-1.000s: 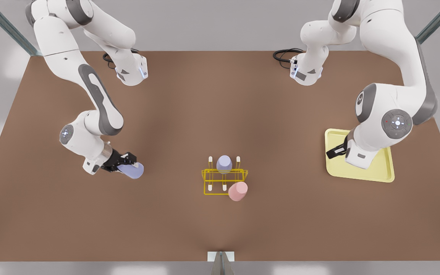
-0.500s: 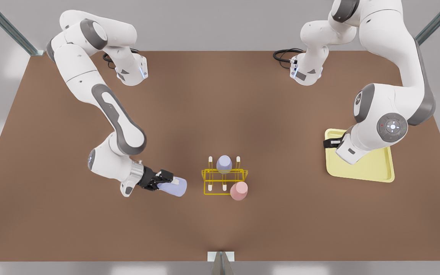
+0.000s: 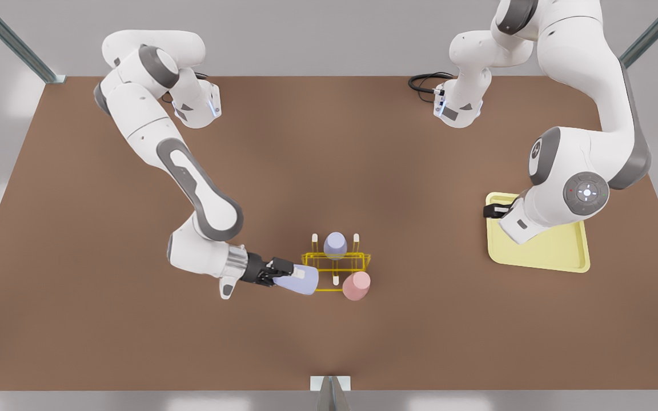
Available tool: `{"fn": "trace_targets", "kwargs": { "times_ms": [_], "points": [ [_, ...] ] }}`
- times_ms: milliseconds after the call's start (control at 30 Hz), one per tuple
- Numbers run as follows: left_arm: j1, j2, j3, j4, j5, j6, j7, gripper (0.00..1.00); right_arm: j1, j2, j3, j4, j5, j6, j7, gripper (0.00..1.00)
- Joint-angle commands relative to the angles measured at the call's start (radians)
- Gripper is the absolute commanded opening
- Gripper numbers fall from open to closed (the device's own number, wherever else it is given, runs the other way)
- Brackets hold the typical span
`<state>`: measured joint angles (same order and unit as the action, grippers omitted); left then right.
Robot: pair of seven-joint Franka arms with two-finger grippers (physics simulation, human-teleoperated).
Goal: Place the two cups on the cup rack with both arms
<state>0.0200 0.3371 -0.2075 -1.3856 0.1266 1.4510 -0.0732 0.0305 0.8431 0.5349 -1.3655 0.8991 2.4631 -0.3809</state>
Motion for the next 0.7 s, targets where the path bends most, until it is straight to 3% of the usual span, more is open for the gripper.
{"fn": "trace_targets", "kwargs": {
  "times_ms": [0, 467, 500, 533, 667],
  "points": [
    [0.0, -0.001, -0.001, 0.0, -0.001, -0.001, 0.104, 1.0, 0.008, 0.011, -0.001, 0.01, 0.006, 0.0, 0.007, 0.82],
    [0.001, 0.003, 0.0, 0.0, -0.001, -0.001, 0.104, 1.0, 0.043, 0.047, -0.03, 0.029, -0.008, 0.013, 0.005, 0.82],
    [0.001, 0.003, 0.0, 0.0, -0.001, -0.001, 0.104, 1.0, 0.046, 0.047, -0.03, 0.031, -0.008, 0.013, 0.005, 0.84],
    [0.001, 0.002, 0.0, 0.0, -0.001, -0.001, 0.102, 1.0, 0.051, 0.048, -0.032, 0.037, -0.006, 0.013, 0.007, 1.0],
    [0.001, 0.003, -0.001, 0.0, -0.001, -0.001, 0.104, 1.0, 0.068, 0.062, -0.032, 0.079, -0.003, 0.013, 0.016, 1.0]
  ]
}}
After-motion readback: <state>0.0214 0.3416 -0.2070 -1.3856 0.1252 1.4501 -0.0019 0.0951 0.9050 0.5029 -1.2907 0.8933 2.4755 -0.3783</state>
